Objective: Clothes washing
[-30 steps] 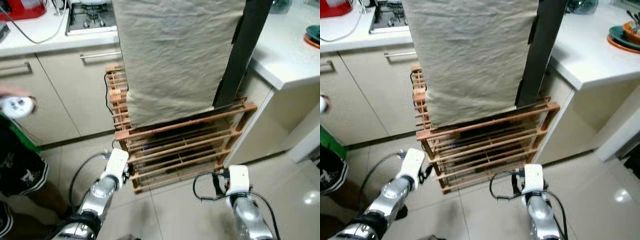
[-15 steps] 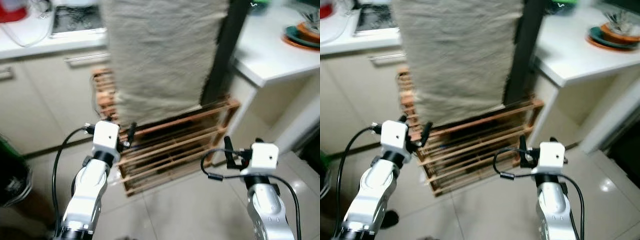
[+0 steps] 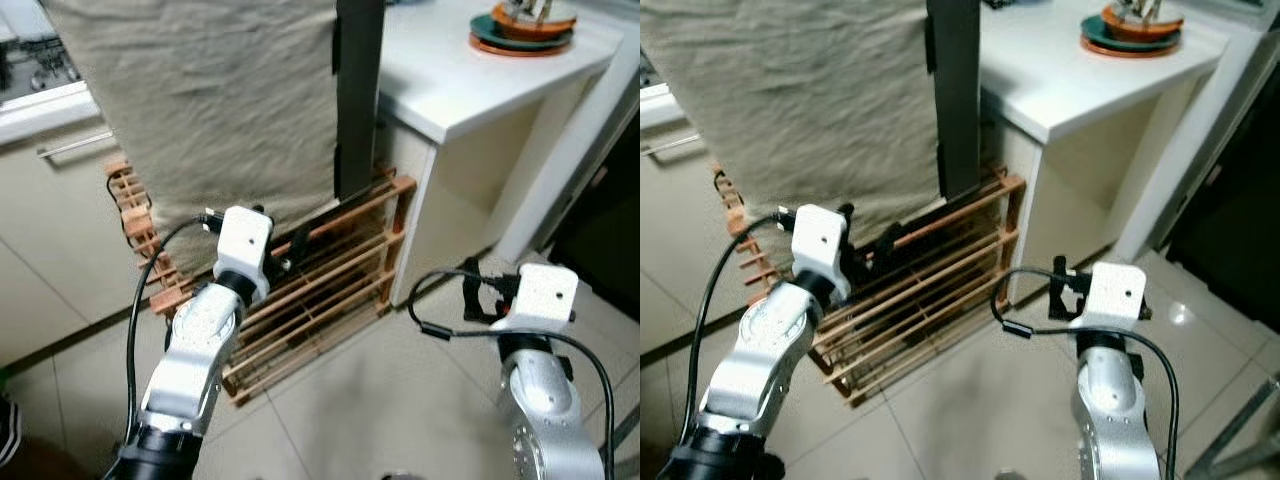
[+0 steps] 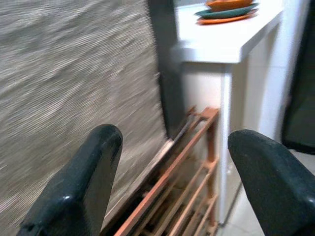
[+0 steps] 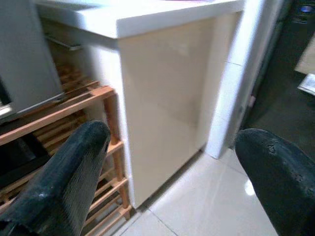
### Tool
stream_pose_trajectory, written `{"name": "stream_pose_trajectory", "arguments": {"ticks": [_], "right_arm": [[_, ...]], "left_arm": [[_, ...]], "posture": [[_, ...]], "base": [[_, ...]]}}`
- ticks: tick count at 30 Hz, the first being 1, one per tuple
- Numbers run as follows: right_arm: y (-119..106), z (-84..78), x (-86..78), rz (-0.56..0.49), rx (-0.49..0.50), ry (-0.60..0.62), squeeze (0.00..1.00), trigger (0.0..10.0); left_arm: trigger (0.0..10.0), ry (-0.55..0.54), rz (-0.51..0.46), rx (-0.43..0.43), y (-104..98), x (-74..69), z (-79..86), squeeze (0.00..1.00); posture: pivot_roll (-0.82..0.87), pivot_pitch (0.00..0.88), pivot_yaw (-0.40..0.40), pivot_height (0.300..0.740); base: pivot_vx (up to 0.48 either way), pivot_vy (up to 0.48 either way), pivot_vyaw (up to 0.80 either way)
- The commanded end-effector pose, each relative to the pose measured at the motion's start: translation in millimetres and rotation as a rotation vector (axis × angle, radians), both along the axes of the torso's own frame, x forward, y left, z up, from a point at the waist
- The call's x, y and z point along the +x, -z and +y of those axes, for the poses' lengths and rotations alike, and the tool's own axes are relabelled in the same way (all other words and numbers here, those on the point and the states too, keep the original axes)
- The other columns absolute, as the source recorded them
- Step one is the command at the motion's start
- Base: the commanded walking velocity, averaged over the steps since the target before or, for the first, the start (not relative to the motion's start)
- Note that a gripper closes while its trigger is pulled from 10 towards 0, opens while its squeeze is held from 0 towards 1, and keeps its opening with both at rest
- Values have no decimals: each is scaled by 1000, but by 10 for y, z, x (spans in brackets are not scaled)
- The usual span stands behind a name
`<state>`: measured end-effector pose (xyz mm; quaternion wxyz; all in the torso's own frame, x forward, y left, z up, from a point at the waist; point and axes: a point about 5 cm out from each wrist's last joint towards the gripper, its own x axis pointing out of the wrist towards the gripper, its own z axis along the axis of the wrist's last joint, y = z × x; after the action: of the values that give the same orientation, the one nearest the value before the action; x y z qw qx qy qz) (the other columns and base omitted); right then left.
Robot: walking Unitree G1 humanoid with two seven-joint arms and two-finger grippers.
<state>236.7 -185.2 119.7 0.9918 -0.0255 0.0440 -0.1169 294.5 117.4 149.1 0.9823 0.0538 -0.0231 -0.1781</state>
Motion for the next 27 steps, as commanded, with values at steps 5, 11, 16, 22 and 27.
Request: {"name": "stream_pose_trajectory", "arguments": {"ticks": [5,11,16,22,27], "right_arm": [[-92,91,25,-2,34,-16,0,10000],[-93,123,75,25,31,-27,0,10000],[-117,147,92,23,31,-40,0,10000],[-196,213,125,6,8,-84,0,10000],[-213,265,131,1,3,-120,0,10000]], "left_arm": [[10000,27,-2,-10,-109,-13,-24,0],[10000,4,13,23,-136,-7,15,0],[10000,1,17,13,-163,-19,51,0],[10000,-9,19,4,-190,-30,62,0],[10000,-16,38,1,-156,-48,70,0]], "posture": [[-112,0,103,740],[-96,0,86,740],[-93,0,82,740],[-95,0,83,740],[-93,0,79,740]], "base": [[283,0,-691],[300,0,-708],[313,0,-716],[314,0,-551],[311,0,0]]}}
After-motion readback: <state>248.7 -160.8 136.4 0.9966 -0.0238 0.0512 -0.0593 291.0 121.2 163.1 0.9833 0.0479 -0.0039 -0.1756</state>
